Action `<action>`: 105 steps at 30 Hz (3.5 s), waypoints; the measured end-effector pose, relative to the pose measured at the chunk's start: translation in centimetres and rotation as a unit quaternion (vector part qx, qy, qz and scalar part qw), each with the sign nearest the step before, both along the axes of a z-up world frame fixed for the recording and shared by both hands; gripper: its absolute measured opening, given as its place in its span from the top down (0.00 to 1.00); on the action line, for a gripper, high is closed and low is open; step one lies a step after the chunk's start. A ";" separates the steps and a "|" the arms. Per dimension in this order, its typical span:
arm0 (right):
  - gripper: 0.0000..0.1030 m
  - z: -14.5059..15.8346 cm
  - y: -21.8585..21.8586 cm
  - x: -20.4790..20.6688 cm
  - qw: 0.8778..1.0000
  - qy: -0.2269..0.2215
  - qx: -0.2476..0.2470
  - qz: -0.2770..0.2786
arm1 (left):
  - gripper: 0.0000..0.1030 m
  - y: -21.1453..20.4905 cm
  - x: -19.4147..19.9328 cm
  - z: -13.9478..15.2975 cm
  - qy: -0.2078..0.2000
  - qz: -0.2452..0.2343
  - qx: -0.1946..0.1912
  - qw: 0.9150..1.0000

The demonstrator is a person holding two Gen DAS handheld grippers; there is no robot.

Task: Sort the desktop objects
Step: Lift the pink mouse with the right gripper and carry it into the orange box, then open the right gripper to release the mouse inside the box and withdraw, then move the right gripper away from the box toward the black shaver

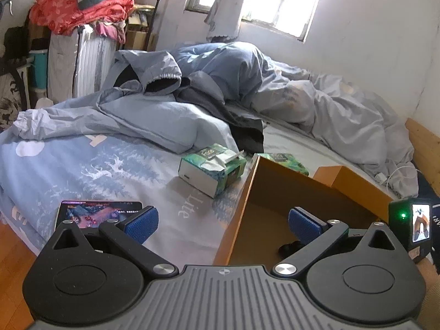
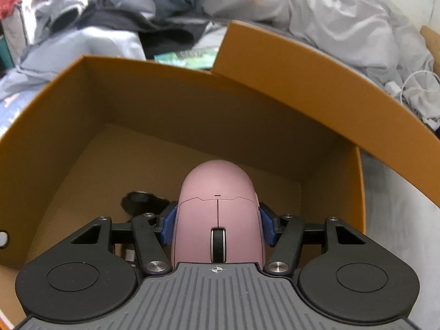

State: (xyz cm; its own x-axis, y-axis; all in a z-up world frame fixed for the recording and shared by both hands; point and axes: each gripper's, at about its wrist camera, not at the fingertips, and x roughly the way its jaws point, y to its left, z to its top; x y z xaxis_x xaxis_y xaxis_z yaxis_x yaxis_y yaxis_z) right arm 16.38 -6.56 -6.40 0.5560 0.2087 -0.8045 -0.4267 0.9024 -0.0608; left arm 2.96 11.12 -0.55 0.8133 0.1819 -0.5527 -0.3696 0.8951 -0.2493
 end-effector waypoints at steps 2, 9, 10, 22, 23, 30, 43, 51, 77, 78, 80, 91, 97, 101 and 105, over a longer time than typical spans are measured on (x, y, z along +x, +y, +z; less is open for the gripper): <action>0.39 -0.2 0.3 0.3 1.000 0.003 -0.008 0.002 | 0.00 0.2 0.2 -0.3 0.006 0.002 -0.005 1.000; 0.39 -1.5 1.3 1.7 0.998 0.044 -0.035 0.010 | 0.00 0.5 0.6 -0.7 0.012 0.004 -0.016 1.000; 0.39 -1.7 1.4 1.9 0.998 0.050 -0.038 0.009 | 0.00 0.5 0.6 -0.8 0.012 0.004 -0.017 1.000; 0.39 -4.1 0.8 3.1 0.992 0.114 -0.053 -0.011 | 0.00 0.6 0.9 -0.8 0.018 0.003 -0.022 1.000; 0.39 -4.2 0.9 3.1 0.992 0.116 -0.054 -0.011 | 0.00 0.5 0.9 -0.8 0.018 0.004 -0.022 1.000; 0.39 -4.6 1.0 3.0 0.991 0.120 -0.058 -0.008 | 0.00 0.5 0.9 -0.7 0.017 0.004 -0.022 1.000; 0.27 -4.1 1.0 1.8 0.992 0.106 -0.065 0.009 | 0.00 0.2 1.0 -0.8 0.015 -0.003 -0.017 1.000; 0.22 -2.5 -1.3 0.9 0.997 0.075 -0.032 0.011 | 0.00 -0.2 0.9 -0.5 0.012 -0.008 -0.011 1.000; 0.01 12.7 -10.5 -14.7 0.983 -0.141 0.114 0.019 | 0.00 -1.6 0.1 0.6 0.000 -0.021 0.018 1.000; 0.01 12.9 -11.1 -15.3 0.981 -0.150 0.120 0.015 | 0.00 -1.6 0.1 0.6 0.000 -0.022 0.020 1.000; 0.00 13.4 -12.4 -16.3 0.977 -0.166 0.132 0.005 | 0.00 -1.8 0.1 0.7 -0.001 -0.024 0.023 0.999; 0.00 12.9 -17.9 -19.8 0.968 -0.195 0.151 -0.047 | 0.00 -3.6 -0.1 0.8 -0.001 -0.053 0.047 0.997; 0.00 11.2 -20.0 -20.6 0.960 -0.216 0.167 -0.066 | 0.00 -4.9 0.0 0.8 0.000 -0.074 0.063 0.995; 0.00 10.0 -20.7 -21.4 0.957 -0.214 0.179 -0.075 | 0.00 -5.9 -0.3 0.8 0.000 -0.089 0.078 0.993; 0.00 9.4 -20.7 -21.0 0.959 -0.213 0.172 -0.078 | 0.00 -7.0 -0.5 0.8 -0.002 -0.108 0.094 0.990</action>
State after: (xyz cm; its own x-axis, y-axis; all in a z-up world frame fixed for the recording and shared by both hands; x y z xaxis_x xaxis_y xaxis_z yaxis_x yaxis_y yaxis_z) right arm -4.65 -27.26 2.98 0.8649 0.3086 -0.3960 -0.2875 0.9511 0.1131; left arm 2.45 4.15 0.21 0.8467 0.1036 -0.5218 -0.1643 0.9838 -0.0712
